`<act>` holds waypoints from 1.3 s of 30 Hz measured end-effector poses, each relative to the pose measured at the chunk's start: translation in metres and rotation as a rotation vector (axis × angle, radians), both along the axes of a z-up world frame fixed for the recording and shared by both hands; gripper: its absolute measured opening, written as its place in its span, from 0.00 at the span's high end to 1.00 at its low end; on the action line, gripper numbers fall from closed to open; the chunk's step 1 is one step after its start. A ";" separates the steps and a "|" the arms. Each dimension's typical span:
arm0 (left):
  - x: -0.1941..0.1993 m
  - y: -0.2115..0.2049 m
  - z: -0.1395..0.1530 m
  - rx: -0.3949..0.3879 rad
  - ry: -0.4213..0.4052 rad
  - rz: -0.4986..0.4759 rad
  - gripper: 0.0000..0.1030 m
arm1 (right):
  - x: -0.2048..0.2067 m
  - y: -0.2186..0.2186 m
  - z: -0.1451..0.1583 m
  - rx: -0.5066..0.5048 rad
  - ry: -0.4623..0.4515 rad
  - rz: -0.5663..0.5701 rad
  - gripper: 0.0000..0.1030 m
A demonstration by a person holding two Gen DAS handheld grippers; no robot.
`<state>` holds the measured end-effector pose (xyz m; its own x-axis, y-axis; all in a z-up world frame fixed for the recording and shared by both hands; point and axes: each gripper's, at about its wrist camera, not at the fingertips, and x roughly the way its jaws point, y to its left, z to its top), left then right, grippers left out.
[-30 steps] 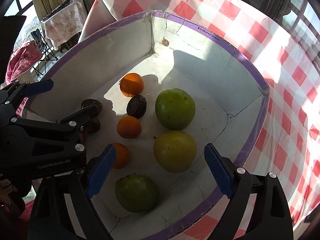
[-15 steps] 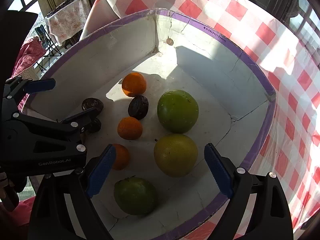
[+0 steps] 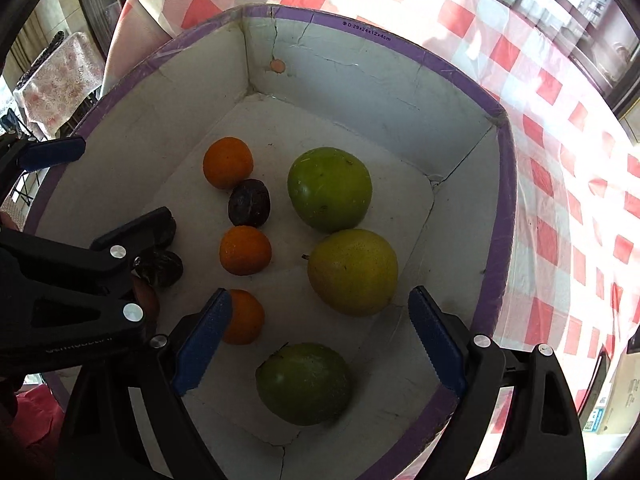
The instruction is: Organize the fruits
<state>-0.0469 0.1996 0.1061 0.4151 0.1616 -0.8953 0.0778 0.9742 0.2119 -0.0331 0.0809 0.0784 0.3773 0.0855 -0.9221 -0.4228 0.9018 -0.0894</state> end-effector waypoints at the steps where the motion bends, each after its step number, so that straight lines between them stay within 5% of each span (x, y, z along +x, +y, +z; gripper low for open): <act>1: -0.001 0.000 0.000 0.000 0.000 -0.007 0.03 | -0.002 0.001 0.000 -0.010 -0.006 -0.010 0.16; 17: -0.001 -0.002 -0.001 -0.020 0.004 -0.084 0.02 | -0.008 0.002 0.002 -0.052 -0.034 -0.052 0.16; 31: 0.000 -0.008 0.005 -0.144 0.045 -0.131 0.03 | -0.001 0.006 -0.003 -0.121 -0.063 -0.001 0.16; 39: 0.006 -0.002 0.005 -0.146 0.058 -0.095 0.03 | 0.002 0.007 -0.006 -0.123 -0.057 -0.002 0.16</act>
<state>-0.0407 0.1973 0.1112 0.3691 -0.0094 -0.9293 0.1791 0.9819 0.0612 -0.0312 0.0882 0.0726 0.4294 -0.0274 -0.9027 -0.4124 0.8833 -0.2230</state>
